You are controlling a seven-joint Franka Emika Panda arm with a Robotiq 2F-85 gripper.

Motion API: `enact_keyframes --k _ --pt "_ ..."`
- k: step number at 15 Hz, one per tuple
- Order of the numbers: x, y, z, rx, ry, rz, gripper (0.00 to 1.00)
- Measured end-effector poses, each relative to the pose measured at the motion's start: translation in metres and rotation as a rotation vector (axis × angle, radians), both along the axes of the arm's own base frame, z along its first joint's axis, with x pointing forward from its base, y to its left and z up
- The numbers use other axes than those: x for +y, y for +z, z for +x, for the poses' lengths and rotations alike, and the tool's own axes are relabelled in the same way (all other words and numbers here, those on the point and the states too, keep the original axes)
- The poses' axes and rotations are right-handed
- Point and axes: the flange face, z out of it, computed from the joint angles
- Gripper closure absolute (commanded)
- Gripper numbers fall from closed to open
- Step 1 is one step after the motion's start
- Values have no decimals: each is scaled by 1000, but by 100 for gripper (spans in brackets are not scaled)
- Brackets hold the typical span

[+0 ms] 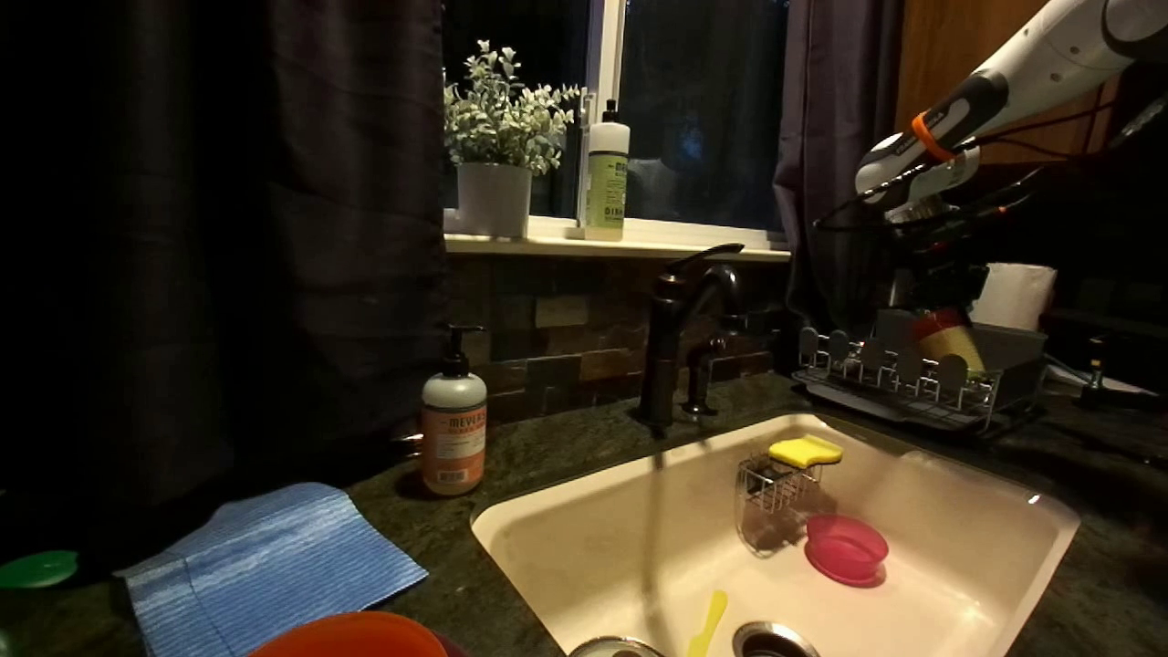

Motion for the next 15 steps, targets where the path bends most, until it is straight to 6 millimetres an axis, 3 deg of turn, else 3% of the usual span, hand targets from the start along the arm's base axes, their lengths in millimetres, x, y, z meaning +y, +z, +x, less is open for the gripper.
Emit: enact_keyframes --k 5,8,12,15 --pt "36 49 10 -103 100 -20 98" --pt "69 80 8 -182 199 -20 98" --pt "128 110 -16 -243 357 30 98" --pt "168 119 -44 -262 436 64 98"
